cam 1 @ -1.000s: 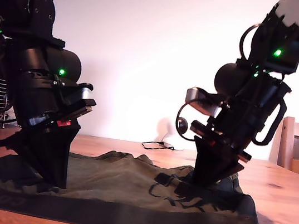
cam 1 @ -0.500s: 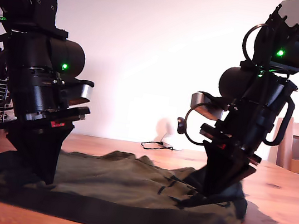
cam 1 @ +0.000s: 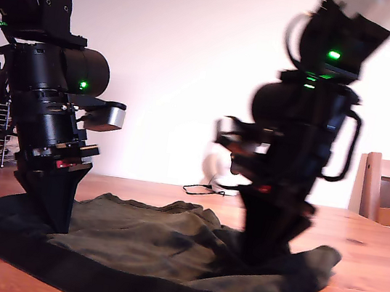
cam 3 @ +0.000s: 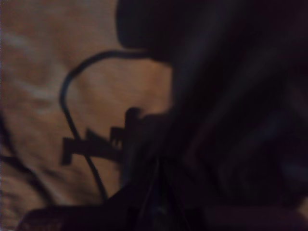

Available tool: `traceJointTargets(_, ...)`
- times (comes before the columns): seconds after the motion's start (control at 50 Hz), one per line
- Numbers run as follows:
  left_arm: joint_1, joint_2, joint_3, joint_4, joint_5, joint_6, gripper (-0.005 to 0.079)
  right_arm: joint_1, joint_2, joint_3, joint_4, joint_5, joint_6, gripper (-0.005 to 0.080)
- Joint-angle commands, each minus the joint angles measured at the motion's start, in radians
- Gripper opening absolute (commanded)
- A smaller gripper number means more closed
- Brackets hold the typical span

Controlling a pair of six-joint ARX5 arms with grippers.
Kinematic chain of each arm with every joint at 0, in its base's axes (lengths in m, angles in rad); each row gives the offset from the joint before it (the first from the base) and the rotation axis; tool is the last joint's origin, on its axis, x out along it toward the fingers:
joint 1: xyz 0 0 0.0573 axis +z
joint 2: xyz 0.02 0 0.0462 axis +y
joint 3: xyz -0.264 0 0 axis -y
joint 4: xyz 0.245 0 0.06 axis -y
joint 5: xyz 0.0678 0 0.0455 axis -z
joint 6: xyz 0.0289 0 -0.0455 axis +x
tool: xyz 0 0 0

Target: Fold the underwear in front of you. After folding it, place it to the left side.

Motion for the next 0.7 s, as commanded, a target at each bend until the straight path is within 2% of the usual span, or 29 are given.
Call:
traceJointTargets(0.0,0.003,0.07,-0.026,0.008,-0.032,0.028,-0.0024,0.037,0.014,-0.018,0.0,0.001,0.021,-0.0011)
traceJointTargets(0.22,-0.014,0.07,-0.026,0.109,-0.091,0.094,-0.0024,0.104,0.014,-0.018,-0.007,0.001,0.05,-0.0011)
traceJointTargets(0.4,-0.021,0.075,-0.026,0.19,-0.095,0.141,-0.0024,0.145,0.014,-0.019,-0.014,0.0,0.074,-0.0011)
traceJointTargets(0.68,-0.051,0.105,-0.026,0.213,-0.085,0.177,-0.0024,0.264,0.014,-0.019,0.047,-0.044,0.134,-0.0011)
